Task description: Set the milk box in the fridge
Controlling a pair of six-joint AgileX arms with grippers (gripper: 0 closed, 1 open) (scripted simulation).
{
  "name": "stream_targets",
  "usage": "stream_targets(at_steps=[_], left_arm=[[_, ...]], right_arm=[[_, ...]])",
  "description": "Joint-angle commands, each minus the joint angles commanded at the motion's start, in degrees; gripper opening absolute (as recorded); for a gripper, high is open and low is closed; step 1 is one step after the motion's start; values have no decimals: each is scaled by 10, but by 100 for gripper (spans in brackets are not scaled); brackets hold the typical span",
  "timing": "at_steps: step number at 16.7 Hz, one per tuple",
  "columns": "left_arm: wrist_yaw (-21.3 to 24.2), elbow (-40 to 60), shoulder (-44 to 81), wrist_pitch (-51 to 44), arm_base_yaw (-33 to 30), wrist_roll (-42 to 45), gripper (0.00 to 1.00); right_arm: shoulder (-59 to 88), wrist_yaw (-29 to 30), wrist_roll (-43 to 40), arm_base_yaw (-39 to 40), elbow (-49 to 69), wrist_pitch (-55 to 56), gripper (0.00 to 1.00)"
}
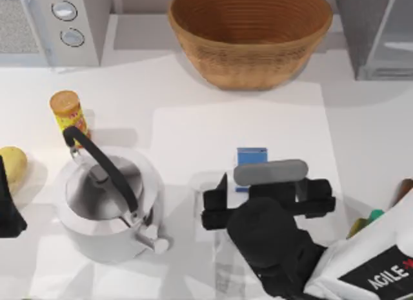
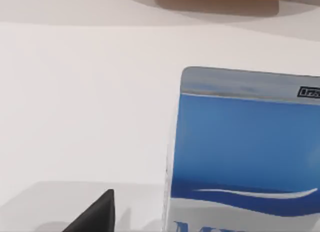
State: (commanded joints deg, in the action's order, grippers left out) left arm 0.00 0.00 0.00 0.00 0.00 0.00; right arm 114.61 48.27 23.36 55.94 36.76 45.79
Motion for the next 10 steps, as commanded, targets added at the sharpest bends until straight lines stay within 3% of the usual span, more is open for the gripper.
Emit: stream_targets(at_steps=[4, 10], left_arm=[[0, 0, 0, 0, 0, 0, 100], [0, 0, 0, 0, 0, 0, 100]], right_arm=[[55, 68, 38, 20, 35, 18, 100], [55, 70, 39, 17, 35, 20, 100]])
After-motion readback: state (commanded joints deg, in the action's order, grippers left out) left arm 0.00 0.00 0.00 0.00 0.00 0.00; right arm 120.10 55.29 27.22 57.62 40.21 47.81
